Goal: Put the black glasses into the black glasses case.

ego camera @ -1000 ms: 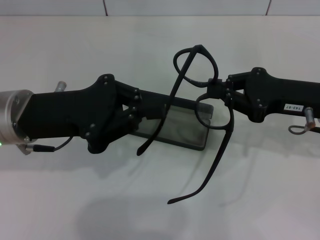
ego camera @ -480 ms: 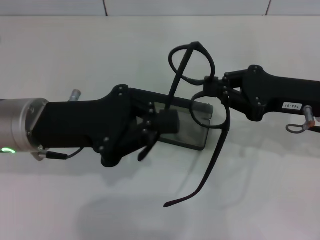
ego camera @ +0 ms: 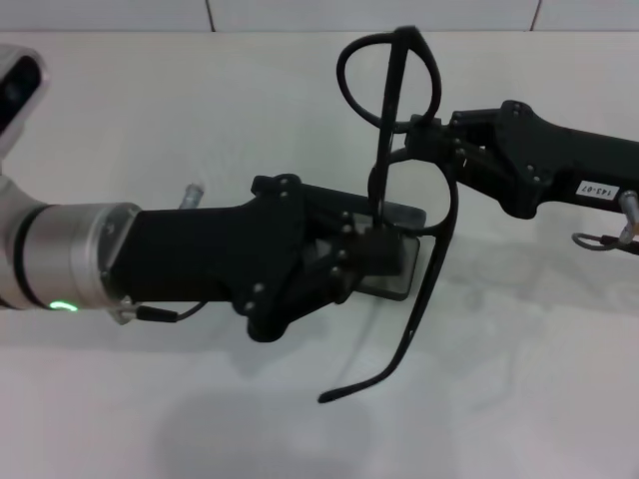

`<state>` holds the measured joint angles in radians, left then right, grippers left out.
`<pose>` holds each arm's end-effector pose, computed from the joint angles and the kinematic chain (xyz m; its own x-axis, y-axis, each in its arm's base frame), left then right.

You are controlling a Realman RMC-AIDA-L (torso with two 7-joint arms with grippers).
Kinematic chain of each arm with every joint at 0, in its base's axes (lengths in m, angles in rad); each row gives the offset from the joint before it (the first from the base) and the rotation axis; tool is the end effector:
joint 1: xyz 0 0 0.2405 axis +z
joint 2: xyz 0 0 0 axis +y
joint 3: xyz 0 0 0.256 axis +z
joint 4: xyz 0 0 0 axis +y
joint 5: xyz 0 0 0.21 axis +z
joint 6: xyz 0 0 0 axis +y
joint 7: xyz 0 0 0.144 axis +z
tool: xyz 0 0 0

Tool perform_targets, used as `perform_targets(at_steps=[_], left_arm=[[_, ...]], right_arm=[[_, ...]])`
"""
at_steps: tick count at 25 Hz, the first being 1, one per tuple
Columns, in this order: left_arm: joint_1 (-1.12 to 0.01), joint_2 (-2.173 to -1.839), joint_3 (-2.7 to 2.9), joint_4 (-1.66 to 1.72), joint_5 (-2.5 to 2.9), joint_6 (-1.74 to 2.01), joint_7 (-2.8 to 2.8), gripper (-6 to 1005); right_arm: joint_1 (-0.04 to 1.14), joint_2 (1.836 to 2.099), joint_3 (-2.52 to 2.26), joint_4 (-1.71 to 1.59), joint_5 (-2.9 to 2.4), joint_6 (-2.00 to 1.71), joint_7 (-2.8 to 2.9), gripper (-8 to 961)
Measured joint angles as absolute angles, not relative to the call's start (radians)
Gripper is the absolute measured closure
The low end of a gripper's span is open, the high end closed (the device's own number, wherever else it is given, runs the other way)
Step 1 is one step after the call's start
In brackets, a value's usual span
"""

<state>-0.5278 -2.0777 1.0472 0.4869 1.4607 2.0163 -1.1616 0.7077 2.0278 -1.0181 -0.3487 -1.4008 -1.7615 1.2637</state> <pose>-0.1891 0.2670 -0.0060 0.5291 0.1574 0.8338 0.0072 -0.9834 0.1810 0.1667 0.3340 -0.0111 0.5618 -0.2341 -0.7935 -0.2066 -0.9684 0.1395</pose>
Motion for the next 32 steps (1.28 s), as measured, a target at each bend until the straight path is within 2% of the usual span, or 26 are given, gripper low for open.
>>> perform_targets(at_steps=[8, 32], left_arm=[[-0.541, -2.089, 1.042, 0.456, 1.444, 1.934, -1.128, 1001], [-0.539, -2.094, 1.047, 0.433, 1.383, 1.873, -1.103, 1001]], right_arm=[[0.716, 2.028, -1.047, -0.324, -1.383, -1.784, 1.267, 888], [0.716, 2.028, -1.062, -0.311, -1.369, -1.793, 1.266, 888]])
